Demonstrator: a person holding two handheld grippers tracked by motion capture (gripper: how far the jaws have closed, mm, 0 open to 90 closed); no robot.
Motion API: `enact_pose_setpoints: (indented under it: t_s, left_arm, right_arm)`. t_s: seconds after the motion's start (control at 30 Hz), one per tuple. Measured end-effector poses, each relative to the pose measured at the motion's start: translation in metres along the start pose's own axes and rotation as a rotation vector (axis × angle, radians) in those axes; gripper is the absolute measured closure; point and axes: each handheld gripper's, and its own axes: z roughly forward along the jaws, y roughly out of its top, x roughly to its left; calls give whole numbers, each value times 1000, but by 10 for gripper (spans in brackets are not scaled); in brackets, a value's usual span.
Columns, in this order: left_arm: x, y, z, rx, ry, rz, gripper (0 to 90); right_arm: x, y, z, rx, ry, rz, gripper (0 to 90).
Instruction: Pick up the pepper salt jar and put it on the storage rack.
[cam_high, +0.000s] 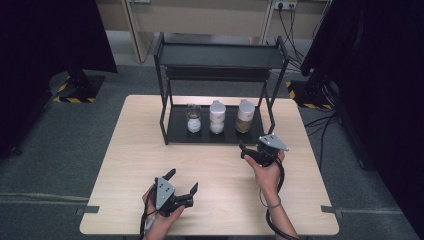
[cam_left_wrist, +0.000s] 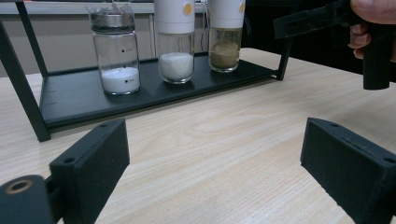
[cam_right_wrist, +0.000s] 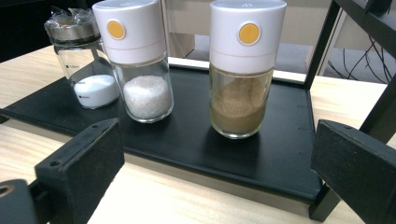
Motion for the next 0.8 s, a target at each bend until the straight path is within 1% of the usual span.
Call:
enact_pose_setpoints:
  t_s: [0.4, 0.8]
  left_arm:
    - [0, 0, 0, -1, 1, 1, 75]
    - [0, 0, 0, -1, 1, 2, 75]
  right_arm:
    - [1, -4, -7, -3, 9, 5, 32]
    - [-3, -15, -13, 3, 7, 21, 33]
